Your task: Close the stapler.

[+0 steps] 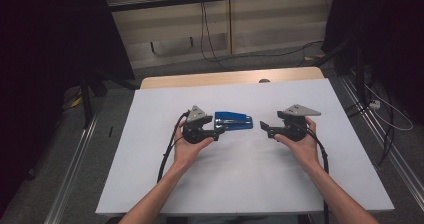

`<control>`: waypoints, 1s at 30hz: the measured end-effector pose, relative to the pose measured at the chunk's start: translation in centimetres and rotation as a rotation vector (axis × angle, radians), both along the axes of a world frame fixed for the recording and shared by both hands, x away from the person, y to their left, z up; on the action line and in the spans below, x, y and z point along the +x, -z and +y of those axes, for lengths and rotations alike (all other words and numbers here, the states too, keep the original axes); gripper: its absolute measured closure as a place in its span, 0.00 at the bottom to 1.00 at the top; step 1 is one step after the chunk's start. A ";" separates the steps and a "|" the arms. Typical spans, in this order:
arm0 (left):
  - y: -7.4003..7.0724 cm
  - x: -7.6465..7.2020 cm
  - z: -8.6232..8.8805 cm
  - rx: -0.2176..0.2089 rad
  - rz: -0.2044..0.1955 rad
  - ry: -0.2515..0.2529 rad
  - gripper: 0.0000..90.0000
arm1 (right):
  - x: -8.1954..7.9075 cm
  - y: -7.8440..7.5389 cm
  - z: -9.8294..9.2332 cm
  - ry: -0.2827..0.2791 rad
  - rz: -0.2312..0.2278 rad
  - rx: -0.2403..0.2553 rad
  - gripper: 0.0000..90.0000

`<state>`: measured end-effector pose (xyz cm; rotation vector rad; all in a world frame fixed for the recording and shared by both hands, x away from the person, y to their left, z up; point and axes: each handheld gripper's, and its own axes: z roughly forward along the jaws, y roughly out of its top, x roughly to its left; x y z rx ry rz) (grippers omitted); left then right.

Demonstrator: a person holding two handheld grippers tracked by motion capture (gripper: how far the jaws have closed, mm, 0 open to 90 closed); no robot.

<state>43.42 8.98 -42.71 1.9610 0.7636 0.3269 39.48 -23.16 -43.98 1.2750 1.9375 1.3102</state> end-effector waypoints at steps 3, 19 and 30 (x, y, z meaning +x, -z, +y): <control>-0.2 -0.1 0.1 0.013 -0.015 -0.009 0.17 | -0.3 -0.3 0.0 0.011 -0.016 -0.014 0.08; -1.4 -1.6 2.2 -0.028 -0.046 -0.010 0.05 | -1.7 -1.2 0.2 0.042 -0.066 -0.017 0.04; -1.7 -2.9 4.5 -0.042 -0.056 -0.066 0.05 | -2.9 -1.5 0.1 0.079 -0.095 -0.027 0.04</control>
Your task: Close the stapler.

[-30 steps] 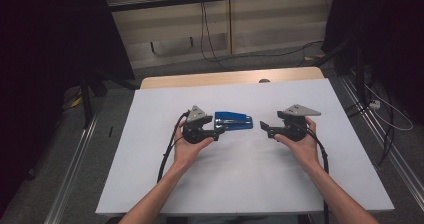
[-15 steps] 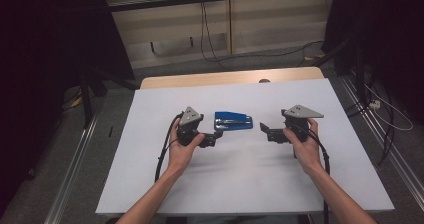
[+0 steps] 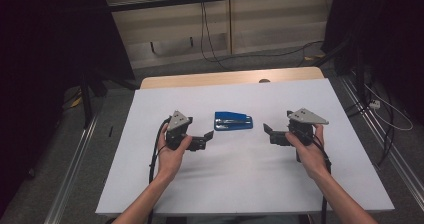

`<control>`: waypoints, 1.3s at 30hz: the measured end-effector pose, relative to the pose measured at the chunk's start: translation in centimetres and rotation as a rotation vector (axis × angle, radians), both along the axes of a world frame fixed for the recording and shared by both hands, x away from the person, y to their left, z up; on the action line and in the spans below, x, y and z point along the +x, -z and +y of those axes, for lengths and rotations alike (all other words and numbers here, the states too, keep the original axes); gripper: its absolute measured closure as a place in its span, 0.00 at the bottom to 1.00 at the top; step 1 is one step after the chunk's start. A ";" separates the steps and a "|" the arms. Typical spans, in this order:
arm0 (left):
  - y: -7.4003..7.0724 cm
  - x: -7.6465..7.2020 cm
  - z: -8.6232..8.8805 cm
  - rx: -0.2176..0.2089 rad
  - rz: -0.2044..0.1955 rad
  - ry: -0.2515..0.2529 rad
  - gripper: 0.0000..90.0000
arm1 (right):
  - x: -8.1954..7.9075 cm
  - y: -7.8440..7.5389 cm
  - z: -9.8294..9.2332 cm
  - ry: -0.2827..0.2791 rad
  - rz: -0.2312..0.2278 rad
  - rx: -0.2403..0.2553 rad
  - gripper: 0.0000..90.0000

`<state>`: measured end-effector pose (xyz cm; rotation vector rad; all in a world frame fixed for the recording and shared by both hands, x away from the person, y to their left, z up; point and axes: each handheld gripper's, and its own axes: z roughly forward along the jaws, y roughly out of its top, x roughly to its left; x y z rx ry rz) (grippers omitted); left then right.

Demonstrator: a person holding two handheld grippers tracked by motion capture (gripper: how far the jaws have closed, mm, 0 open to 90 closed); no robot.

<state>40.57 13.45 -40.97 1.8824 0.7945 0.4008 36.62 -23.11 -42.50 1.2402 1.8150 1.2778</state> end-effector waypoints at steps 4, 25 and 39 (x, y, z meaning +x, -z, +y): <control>-0.2 -0.5 0.9 -0.003 -0.010 -0.014 0.05 | -0.4 -0.1 -0.1 0.004 -0.007 0.001 0.04; -1.0 -3.4 5.3 -0.011 -0.039 -0.083 0.04 | -2.8 -0.4 -1.5 0.053 -0.034 0.005 0.04; -1.9 -5.2 8.7 -0.026 -0.070 -0.136 0.04 | -5.2 -0.5 -3.1 0.091 -0.048 0.004 0.03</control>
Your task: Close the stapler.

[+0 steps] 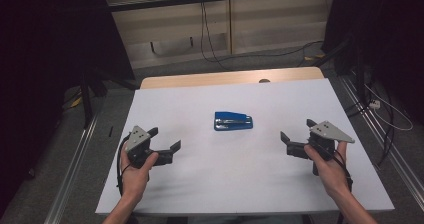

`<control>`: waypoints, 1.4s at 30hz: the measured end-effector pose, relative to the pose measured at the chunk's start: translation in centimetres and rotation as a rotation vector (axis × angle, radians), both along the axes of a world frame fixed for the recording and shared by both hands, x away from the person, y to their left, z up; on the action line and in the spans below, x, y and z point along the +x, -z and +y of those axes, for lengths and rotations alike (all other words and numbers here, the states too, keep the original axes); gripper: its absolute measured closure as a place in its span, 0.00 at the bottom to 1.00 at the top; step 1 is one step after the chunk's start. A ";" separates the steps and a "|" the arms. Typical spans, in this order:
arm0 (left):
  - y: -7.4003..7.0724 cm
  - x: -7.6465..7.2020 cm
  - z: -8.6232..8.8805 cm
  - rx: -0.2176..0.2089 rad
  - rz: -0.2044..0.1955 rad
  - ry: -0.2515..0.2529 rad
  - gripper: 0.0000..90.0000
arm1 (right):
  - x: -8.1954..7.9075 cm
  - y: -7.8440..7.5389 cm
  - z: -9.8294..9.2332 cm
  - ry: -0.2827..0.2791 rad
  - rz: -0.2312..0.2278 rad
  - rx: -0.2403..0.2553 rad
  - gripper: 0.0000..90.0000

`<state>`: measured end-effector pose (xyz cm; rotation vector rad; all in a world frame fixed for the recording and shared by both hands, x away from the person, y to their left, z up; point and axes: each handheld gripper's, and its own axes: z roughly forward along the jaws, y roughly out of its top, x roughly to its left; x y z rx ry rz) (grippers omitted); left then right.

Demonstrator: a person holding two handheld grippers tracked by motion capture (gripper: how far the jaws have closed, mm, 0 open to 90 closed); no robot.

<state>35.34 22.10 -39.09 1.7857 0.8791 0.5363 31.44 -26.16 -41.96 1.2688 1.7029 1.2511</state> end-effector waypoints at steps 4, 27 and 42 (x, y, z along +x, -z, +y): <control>-0.1 -0.5 0.8 -0.014 -0.003 -0.013 0.04 | -0.7 0.2 -0.6 0.018 0.003 -0.004 0.03; 1.8 -3.9 3.5 0.012 0.028 -0.061 0.04 | -4.7 1.4 -2.8 0.115 0.012 -0.001 0.02; 2.9 -4.1 2.9 -0.001 0.033 -0.068 0.05 | -5.7 2.1 -2.7 0.095 -0.012 0.015 0.01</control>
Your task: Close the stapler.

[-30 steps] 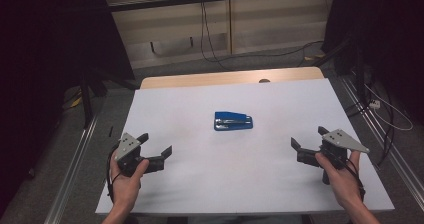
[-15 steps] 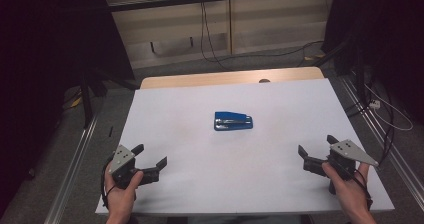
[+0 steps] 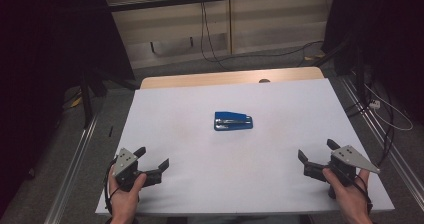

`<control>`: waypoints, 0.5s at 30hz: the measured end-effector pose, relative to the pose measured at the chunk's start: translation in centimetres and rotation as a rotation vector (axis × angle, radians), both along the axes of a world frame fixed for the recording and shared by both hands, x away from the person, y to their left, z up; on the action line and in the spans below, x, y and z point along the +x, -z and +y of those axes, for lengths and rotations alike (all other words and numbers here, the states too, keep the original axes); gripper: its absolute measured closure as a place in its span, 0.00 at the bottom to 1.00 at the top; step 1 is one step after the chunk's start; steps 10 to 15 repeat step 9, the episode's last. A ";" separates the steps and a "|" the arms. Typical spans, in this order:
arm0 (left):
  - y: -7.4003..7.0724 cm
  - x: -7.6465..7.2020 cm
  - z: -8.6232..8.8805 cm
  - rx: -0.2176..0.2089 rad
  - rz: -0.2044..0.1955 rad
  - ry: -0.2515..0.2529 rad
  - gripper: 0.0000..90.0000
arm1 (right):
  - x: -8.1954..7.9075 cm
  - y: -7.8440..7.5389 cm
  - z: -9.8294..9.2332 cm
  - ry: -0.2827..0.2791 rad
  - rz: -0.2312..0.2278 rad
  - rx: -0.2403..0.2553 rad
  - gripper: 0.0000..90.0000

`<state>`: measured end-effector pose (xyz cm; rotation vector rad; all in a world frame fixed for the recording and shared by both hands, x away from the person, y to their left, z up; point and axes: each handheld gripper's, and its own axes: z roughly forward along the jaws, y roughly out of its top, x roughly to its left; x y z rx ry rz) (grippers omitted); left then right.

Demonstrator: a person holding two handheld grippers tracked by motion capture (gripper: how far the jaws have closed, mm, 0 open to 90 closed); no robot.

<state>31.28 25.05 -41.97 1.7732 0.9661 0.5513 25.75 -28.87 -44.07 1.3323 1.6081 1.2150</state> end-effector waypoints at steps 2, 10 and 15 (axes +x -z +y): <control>0.1 0.1 -0.1 0.000 0.007 0.000 0.05 | 0.0 -0.1 -0.1 0.005 -0.008 0.012 0.01; 0.4 0.7 -0.5 0.007 0.028 0.000 0.05 | 0.8 0.1 0.0 0.001 0.004 0.014 0.01; 0.4 0.7 -0.5 0.007 0.028 0.000 0.05 | 0.8 0.1 0.0 0.001 0.004 0.014 0.01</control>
